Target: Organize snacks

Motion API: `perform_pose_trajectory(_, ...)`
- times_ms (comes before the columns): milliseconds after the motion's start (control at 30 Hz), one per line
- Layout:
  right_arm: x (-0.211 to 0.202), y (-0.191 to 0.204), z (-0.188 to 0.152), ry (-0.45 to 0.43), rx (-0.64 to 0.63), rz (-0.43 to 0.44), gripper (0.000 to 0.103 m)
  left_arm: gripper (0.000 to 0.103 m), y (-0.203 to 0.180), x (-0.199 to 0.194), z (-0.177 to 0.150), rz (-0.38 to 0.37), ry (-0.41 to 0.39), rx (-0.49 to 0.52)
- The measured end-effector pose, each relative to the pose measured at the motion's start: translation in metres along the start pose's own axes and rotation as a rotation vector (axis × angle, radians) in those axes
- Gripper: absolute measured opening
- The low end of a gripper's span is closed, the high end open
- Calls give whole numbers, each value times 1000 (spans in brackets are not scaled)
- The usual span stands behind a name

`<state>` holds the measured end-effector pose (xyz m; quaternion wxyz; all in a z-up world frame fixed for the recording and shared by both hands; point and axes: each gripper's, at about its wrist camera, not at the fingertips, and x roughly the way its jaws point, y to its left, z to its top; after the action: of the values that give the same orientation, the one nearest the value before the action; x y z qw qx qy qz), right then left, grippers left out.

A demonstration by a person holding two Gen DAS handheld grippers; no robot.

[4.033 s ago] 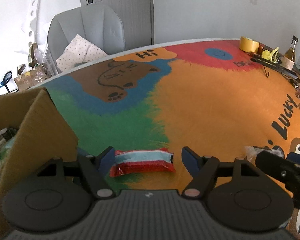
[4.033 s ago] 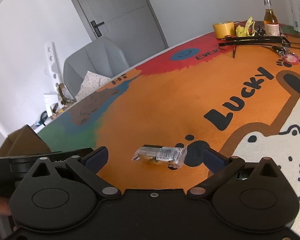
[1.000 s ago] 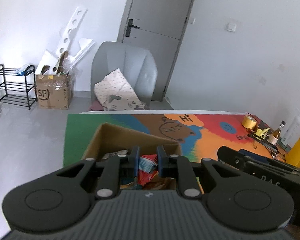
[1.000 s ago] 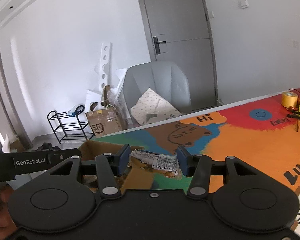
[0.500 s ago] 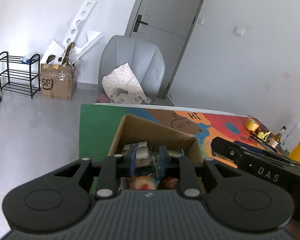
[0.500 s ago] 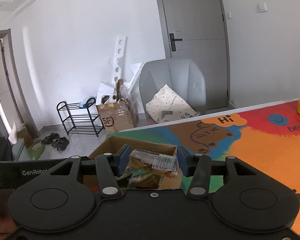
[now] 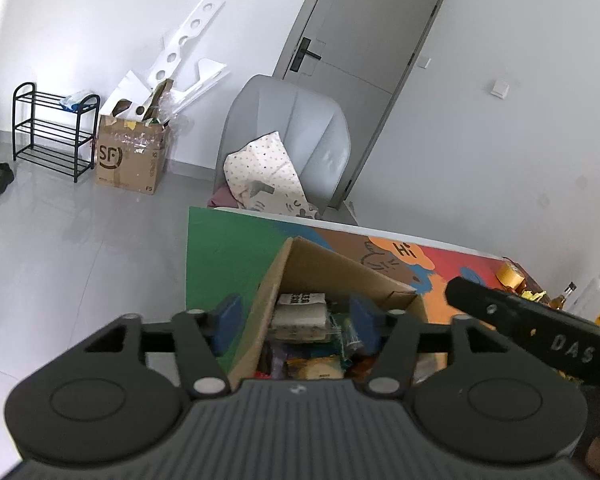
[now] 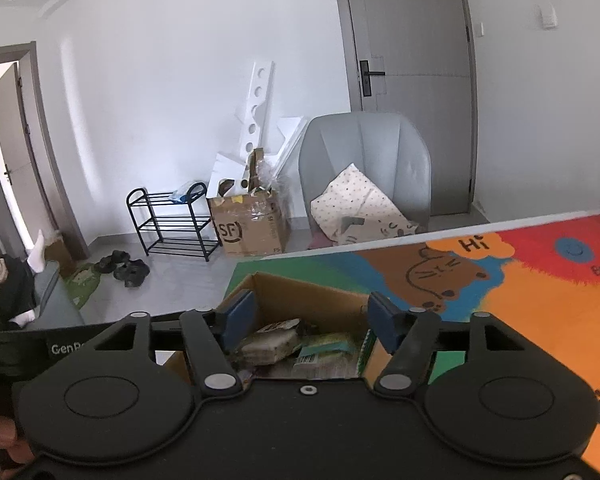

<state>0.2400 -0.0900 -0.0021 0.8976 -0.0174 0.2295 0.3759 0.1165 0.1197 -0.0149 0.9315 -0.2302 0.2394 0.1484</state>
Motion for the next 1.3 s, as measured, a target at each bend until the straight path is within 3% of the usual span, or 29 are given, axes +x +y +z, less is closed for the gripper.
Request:
perform_pose_trajectory(167, -4, 0, 0, 7, -11, 1, 69, 84, 0, -2, 0, 2, -8, 13)
perform_pose_trajectory(800, -43, -38, -20, 7, 91, -52, 93, 103, -30, -10, -7, 38, -1, 134)
perform_pose_trajectory(1133, -65, -49, -31, -8, 123, -44, 103, 103, -47, -24, -17, 27, 33, 203)
perform_pose_trajectory(1300, -76, -56, -40, -1, 155, -41, 103, 103, -55, -34, -25, 25, 46, 246)
